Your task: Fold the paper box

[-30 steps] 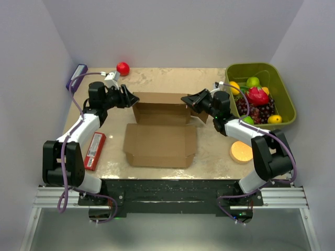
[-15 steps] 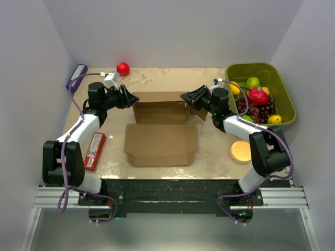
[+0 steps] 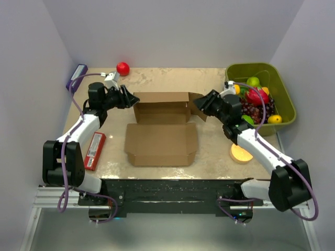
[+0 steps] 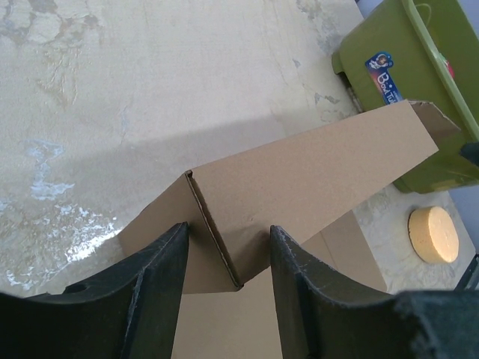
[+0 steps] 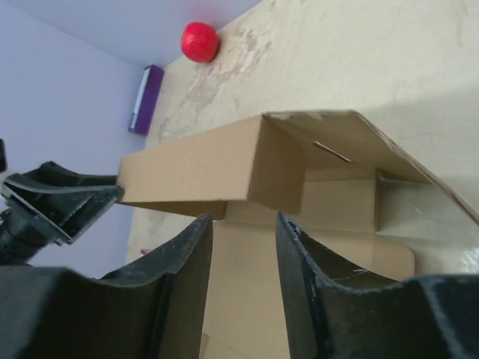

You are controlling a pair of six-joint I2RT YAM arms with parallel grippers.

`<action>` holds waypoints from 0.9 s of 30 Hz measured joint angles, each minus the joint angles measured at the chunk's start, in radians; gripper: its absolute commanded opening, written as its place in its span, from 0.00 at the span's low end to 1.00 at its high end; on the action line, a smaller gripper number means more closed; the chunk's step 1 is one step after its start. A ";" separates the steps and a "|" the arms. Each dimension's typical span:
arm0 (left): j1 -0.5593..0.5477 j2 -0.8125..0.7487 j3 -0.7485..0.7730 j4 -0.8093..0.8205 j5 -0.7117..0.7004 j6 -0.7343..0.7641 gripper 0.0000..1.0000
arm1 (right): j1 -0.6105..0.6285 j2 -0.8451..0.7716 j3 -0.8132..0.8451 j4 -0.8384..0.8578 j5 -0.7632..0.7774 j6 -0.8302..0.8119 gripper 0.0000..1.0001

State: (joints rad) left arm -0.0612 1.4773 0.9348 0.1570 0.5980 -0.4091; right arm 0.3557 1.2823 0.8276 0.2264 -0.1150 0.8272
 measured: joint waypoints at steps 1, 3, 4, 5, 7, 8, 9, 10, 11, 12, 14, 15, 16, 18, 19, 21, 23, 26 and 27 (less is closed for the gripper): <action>0.000 0.000 0.000 0.000 0.000 0.000 0.51 | 0.007 -0.031 -0.022 -0.010 0.023 -0.021 0.18; 0.000 0.000 0.000 0.000 -0.002 0.000 0.51 | 0.038 -0.061 -0.044 -0.050 0.074 -0.070 0.13; 0.000 0.000 0.000 -0.001 -0.003 0.001 0.51 | 0.072 -0.062 -0.045 -0.074 0.113 -0.097 0.13; 0.000 0.000 0.000 -0.001 -0.004 0.001 0.51 | 0.111 -0.058 -0.045 -0.092 0.148 -0.123 0.11; 0.000 0.000 0.000 -0.002 -0.007 0.002 0.51 | 0.186 -0.044 -0.045 -0.127 0.208 -0.159 0.08; 0.000 0.000 0.000 -0.002 -0.007 0.003 0.51 | 0.219 -0.031 -0.045 -0.140 0.232 -0.172 0.07; 0.000 0.000 0.000 -0.002 -0.008 0.004 0.51 | 0.242 -0.015 -0.045 -0.150 0.250 -0.181 0.06; 0.000 0.000 0.000 -0.002 -0.008 0.004 0.51 | 0.252 0.006 -0.045 -0.158 0.269 -0.186 0.05; 0.000 0.000 0.000 -0.003 -0.008 0.005 0.51 | 0.253 0.032 -0.044 -0.164 0.290 -0.189 0.03; 0.000 0.000 0.000 -0.003 -0.008 0.005 0.51 | 0.251 0.061 -0.042 -0.167 0.311 -0.191 0.00; 0.000 0.000 0.000 -0.004 -0.010 0.006 0.51 | 0.245 0.124 -0.032 -0.177 0.342 -0.193 0.00; 0.000 0.000 0.000 -0.004 -0.011 0.007 0.51 | 0.242 0.161 -0.020 -0.189 0.359 -0.195 0.00; 0.000 0.000 0.000 -0.004 -0.011 0.008 0.51 | 0.239 0.198 -0.004 -0.198 0.373 -0.198 0.00; 0.000 0.000 0.000 -0.004 -0.011 0.008 0.51 | 0.237 0.254 0.024 -0.209 0.399 -0.203 0.00; 0.000 0.000 0.000 -0.004 -0.011 0.008 0.51 | 0.234 0.278 0.040 -0.212 0.414 -0.206 0.00; 0.000 0.000 0.000 -0.004 -0.011 0.008 0.51 | 0.225 0.315 0.066 -0.212 0.430 -0.211 0.00; 0.000 0.000 0.000 -0.004 -0.011 0.008 0.51 | 0.206 0.335 0.084 -0.205 0.439 -0.214 0.00; 0.000 0.000 0.000 -0.005 -0.012 0.008 0.51 | 0.173 0.356 0.093 -0.186 0.443 -0.216 0.00; 0.000 0.000 0.000 -0.005 -0.012 0.008 0.51 | 0.165 0.364 0.095 -0.183 0.446 -0.216 0.00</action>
State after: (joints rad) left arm -0.0612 1.4773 0.9348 0.1524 0.5861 -0.4011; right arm 0.5209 1.6459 0.9226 0.0437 0.3309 0.6109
